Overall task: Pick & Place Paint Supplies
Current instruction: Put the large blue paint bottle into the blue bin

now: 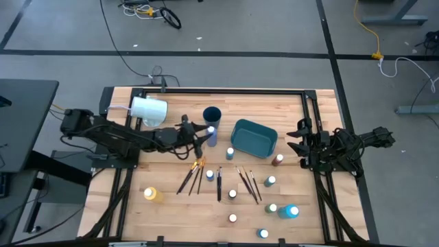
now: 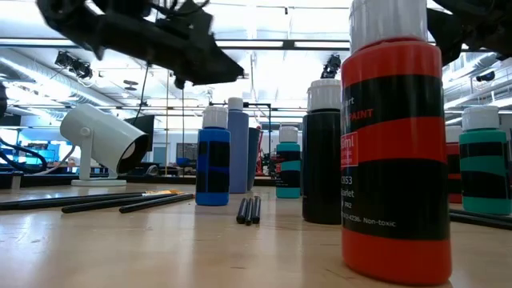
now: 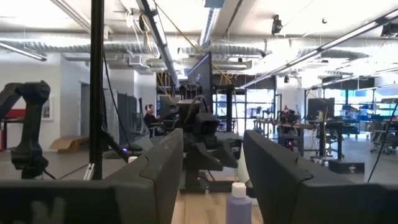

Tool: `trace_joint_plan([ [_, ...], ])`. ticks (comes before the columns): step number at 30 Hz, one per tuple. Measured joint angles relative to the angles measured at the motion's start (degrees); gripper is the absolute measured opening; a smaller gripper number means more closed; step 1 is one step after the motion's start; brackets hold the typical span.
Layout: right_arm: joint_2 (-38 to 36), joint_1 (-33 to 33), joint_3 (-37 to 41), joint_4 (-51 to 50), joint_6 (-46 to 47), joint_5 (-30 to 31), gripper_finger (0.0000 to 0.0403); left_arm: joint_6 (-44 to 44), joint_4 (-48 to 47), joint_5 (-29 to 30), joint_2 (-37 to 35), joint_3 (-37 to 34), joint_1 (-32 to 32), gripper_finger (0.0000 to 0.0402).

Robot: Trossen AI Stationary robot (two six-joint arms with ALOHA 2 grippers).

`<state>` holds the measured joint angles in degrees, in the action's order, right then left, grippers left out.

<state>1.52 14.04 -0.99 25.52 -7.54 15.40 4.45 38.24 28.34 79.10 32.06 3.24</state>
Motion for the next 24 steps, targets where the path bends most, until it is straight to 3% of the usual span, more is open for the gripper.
trace_joint_plan([
  [9,0.0,0.0,0.0,-1.8,3.7,-0.1,0.0174,-1.1,-4.0,3.1,3.5,3.8,-1.1,0.0243],
  [19,0.0,0.0,0.0,-3.0,4.6,-0.1,0.0174,3.5,-9.9,2.8,3.4,3.8,-2.2,0.0248],
  [24,0.0,0.0,0.0,-3.0,4.5,-0.1,0.0174,7.7,-11.0,-1.7,3.5,3.8,-4.3,0.0248],
])
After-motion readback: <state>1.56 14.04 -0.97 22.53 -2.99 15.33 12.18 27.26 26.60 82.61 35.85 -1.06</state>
